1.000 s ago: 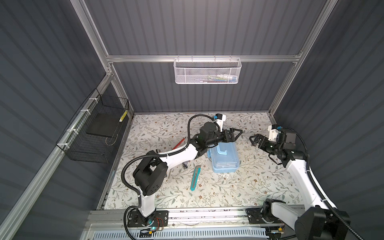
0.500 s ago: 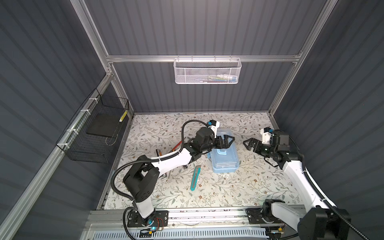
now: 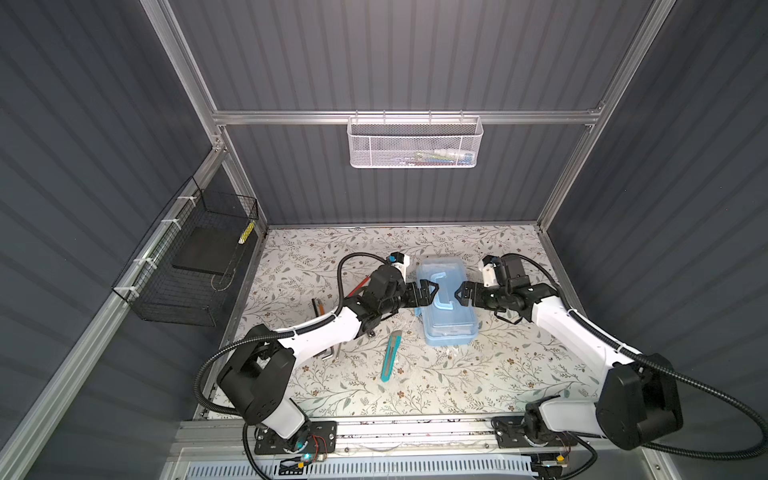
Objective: Pack the tool kit
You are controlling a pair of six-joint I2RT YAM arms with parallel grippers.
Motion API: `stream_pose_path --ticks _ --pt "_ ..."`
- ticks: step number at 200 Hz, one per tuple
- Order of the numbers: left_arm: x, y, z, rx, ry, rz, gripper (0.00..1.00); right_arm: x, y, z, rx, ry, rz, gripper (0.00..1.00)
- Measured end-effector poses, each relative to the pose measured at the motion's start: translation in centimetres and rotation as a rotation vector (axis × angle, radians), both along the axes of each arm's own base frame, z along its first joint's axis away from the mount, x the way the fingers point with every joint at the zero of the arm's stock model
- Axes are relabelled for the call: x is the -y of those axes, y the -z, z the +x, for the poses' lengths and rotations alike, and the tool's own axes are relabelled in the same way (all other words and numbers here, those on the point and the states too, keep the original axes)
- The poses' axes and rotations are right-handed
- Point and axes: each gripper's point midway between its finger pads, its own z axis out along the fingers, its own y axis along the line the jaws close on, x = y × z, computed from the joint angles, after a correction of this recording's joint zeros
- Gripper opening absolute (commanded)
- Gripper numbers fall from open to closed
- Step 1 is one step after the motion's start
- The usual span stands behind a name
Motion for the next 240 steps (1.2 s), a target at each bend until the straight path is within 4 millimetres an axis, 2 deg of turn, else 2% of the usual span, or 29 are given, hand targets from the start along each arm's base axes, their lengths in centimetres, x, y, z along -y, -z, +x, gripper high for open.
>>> stream_pose_path --ticks 29,120,144,190,240 --pt "-0.8 1.4 -0.1 -0.028 -0.012 0.02 1.0 -0.2 -0.4 0.3 0.008 0.001 -0.019 0.99" --pt "-2.3 2.5 -0.3 -0.046 -0.034 0.036 1.0 -2.2 0.9 1.9 -0.048 -0.047 -0.142 0.99" --pt "-2.5 2.7 -0.3 -0.049 -0.038 0.038 1.0 -2.5 1.3 2.2 -0.061 -0.056 -0.193 0.94" --pt "-2.8 2.9 -0.2 -0.054 -0.042 0.041 1.0 -3.1 1.0 2.8 -0.06 -0.075 -0.273 0.78" --pt "-2.8 2.9 -0.2 -0.054 -0.042 0.04 1.0 -3.1 1.0 2.8 -0.066 -0.074 -0.283 0.74"
